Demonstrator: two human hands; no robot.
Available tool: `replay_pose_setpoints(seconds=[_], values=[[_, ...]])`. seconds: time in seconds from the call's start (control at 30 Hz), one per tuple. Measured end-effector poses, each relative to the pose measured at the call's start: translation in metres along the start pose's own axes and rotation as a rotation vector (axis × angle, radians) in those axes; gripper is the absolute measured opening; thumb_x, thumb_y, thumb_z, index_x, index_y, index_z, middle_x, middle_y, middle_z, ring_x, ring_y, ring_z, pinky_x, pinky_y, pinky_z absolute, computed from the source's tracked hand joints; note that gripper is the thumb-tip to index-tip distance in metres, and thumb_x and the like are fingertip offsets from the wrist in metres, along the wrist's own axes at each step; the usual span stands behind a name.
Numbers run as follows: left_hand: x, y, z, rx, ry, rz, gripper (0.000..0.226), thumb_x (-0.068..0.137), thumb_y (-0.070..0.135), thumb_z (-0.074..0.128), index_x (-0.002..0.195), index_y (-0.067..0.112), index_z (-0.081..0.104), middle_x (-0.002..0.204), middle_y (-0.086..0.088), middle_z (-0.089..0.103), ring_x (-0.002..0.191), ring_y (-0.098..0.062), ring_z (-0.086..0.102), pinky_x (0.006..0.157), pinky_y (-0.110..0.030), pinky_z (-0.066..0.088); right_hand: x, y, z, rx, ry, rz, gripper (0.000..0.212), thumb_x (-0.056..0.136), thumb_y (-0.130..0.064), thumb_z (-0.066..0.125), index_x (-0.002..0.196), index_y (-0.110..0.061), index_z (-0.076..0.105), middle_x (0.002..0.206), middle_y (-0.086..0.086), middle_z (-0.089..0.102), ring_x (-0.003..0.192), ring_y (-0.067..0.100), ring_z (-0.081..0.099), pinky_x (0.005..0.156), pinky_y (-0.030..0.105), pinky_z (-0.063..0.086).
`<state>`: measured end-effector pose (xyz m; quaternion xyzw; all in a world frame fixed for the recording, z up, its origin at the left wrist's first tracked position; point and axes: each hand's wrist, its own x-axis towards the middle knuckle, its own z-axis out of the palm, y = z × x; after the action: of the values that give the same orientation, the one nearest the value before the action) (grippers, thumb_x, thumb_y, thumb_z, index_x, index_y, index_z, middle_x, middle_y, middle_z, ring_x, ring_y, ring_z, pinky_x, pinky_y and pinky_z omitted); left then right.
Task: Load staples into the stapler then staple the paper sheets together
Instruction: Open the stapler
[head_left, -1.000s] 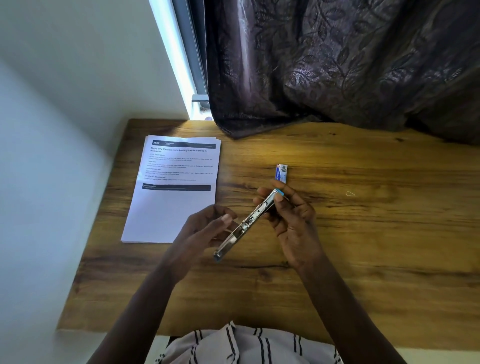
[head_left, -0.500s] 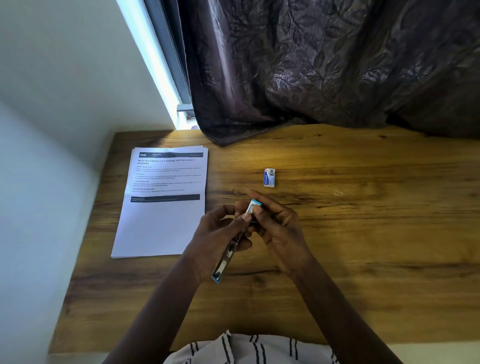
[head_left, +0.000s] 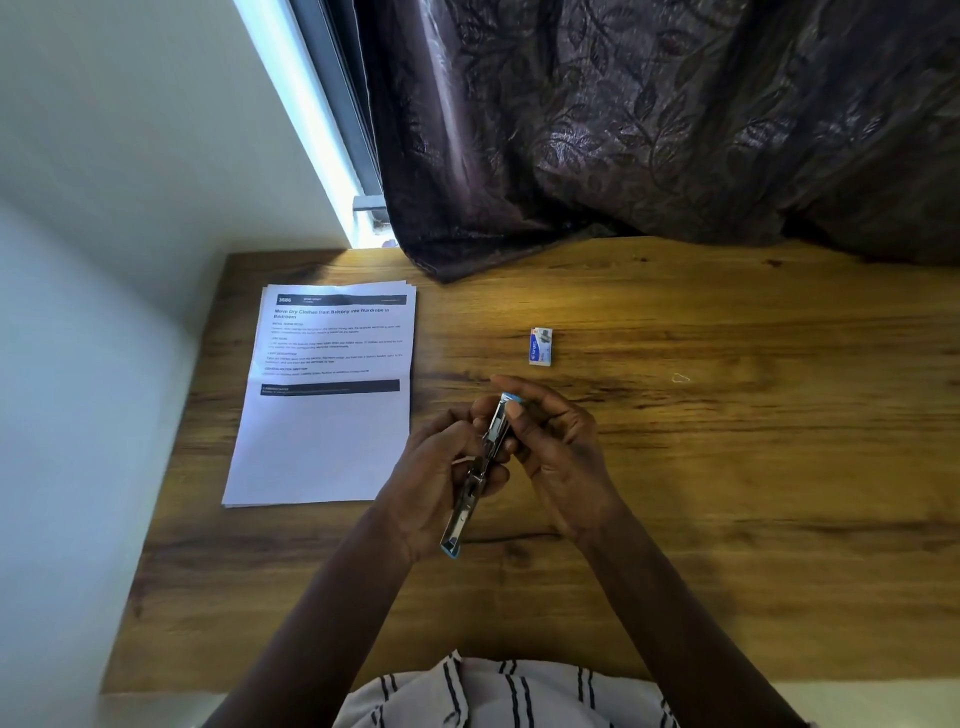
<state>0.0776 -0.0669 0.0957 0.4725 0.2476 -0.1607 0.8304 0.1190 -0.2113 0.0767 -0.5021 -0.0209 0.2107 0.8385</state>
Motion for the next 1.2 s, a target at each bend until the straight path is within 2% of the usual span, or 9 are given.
replay_pose_setpoints(seconds=[0.1, 0.23, 0.33, 0.5, 0.7, 0.83, 0.97, 1.07, 1.2], values=[[0.0, -0.003, 0.0, -0.066, -0.045, 0.057, 0.041, 0.089, 0.004, 0.057, 0.129, -0.004, 0.055, 0.102, -0.022, 0.063, 0.083, -0.023, 0.068, 0.07, -0.034, 0.058, 0.003, 0.001, -0.002, 0.01, 0.011, -0.004, 0.025, 0.101, -0.003, 0.053, 0.12, -0.006, 0.069, 0.108, 0.02, 0.073, 0.098, 0.029, 0.07, 0.081, 0.032, 0.058], [-0.001, -0.008, 0.002, -0.051, -0.094, 0.18, 0.027, 0.091, 0.008, 0.055, 0.117, 0.013, 0.055, 0.102, -0.026, 0.065, 0.078, -0.028, 0.065, 0.072, -0.039, 0.055, 0.007, 0.0, -0.003, 0.024, 0.037, 0.003, 0.023, 0.103, 0.0, 0.051, 0.116, -0.005, 0.069, 0.105, 0.016, 0.073, 0.088, 0.018, 0.071, 0.075, 0.028, 0.056], [0.0, -0.01, 0.003, 0.053, -0.057, 0.246, 0.021, 0.095, 0.013, 0.052, 0.115, 0.008, 0.057, 0.102, -0.022, 0.069, 0.077, -0.031, 0.065, 0.075, -0.042, 0.055, 0.009, -0.001, -0.001, 0.038, 0.072, 0.024, 0.023, 0.103, -0.002, 0.051, 0.112, -0.009, 0.07, 0.102, 0.011, 0.073, 0.074, 0.006, 0.065, 0.073, 0.027, 0.054], [0.0, -0.012, 0.007, 0.137, -0.025, 0.293, 0.016, 0.098, 0.017, 0.053, 0.101, 0.004, 0.061, 0.106, -0.023, 0.071, 0.081, -0.03, 0.07, 0.078, -0.044, 0.059, 0.01, 0.0, -0.001, 0.066, 0.106, 0.049, 0.023, 0.103, -0.005, 0.053, 0.111, -0.013, 0.072, 0.099, 0.009, 0.072, 0.068, 0.005, 0.06, 0.071, 0.026, 0.054], [-0.005, -0.016, 0.005, 0.12, -0.024, 0.264, 0.015, 0.096, 0.021, 0.056, 0.089, 0.009, 0.061, 0.122, -0.031, 0.067, 0.092, -0.043, 0.073, 0.088, -0.054, 0.059, 0.018, -0.004, -0.003, 0.208, 0.172, 0.058, 0.023, 0.103, -0.002, 0.05, 0.117, -0.007, 0.067, 0.096, 0.01, 0.076, 0.08, 0.014, 0.07, 0.069, 0.024, 0.057], [-0.006, -0.015, 0.004, 0.142, -0.029, 0.254, 0.019, 0.099, 0.023, 0.064, 0.104, 0.005, 0.06, 0.124, -0.029, 0.067, 0.092, -0.038, 0.074, 0.075, -0.043, 0.061, 0.018, -0.004, -0.004, 0.231, 0.169, 0.075, 0.023, 0.102, -0.003, 0.051, 0.119, -0.007, 0.067, 0.099, 0.011, 0.077, 0.085, 0.018, 0.071, 0.074, 0.028, 0.058], [-0.009, -0.013, -0.002, 0.163, -0.036, 0.252, 0.038, 0.095, 0.019, 0.061, 0.127, 0.001, 0.052, 0.123, -0.02, 0.072, 0.097, -0.038, 0.073, 0.074, -0.04, 0.061, 0.014, -0.005, -0.003, 0.059, 0.169, 0.031, 0.026, 0.102, -0.004, 0.053, 0.125, -0.01, 0.064, 0.108, 0.011, 0.078, 0.092, 0.019, 0.074, 0.079, 0.031, 0.059], [-0.011, -0.016, -0.004, 0.199, 0.003, 0.278, 0.039, 0.092, 0.019, 0.064, 0.128, 0.004, 0.057, 0.124, -0.017, 0.071, 0.104, -0.037, 0.074, 0.08, -0.04, 0.061, 0.011, -0.004, -0.006, -0.236, 0.194, -0.075, 0.033, 0.099, -0.002, 0.061, 0.13, -0.012, 0.062, 0.113, 0.007, 0.077, 0.1, 0.017, 0.073, 0.079, 0.029, 0.06], [-0.011, -0.023, -0.008, 0.133, 0.035, 0.324, 0.047, 0.089, 0.012, 0.066, 0.135, 0.007, 0.056, 0.128, -0.015, 0.071, 0.112, -0.033, 0.072, 0.089, -0.041, 0.061, 0.001, 0.002, -0.002, -0.497, 0.231, -0.139, 0.038, 0.095, -0.003, 0.068, 0.13, -0.018, 0.063, 0.119, -0.004, 0.073, 0.108, 0.008, 0.07, 0.09, 0.032, 0.061]])
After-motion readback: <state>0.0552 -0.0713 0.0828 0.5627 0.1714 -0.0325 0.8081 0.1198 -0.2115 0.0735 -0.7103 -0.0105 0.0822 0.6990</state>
